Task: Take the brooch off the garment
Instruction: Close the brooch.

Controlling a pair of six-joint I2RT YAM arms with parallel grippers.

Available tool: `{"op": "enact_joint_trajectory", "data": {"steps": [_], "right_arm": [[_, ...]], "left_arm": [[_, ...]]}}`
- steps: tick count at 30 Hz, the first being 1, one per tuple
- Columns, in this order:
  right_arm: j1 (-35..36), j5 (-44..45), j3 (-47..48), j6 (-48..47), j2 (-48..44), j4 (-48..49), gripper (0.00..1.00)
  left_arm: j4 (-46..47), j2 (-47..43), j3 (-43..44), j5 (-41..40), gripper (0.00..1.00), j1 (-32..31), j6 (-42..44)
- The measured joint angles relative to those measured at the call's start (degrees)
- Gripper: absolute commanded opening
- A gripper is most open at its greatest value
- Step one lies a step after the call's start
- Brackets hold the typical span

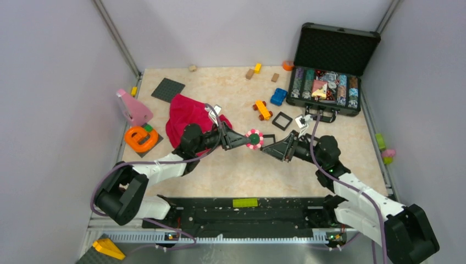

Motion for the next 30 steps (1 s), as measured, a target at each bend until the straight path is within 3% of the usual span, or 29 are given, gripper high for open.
{"op": "enact_joint_trajectory", "data": {"steps": [9,30], "right_arm": [[2.7,4.8,1.7,-1.8,3.4,-3.4,0.31],[5.4,6.3,5.2,-2.5,9.3,-2.3,0.30]], "left_arm": [[-0.3,0.0,0.0,-3.2,0.00,-0.9,0.2],[-2.9,0.0,0.0,-4.9,0.00,-1.4,2.2]]}}
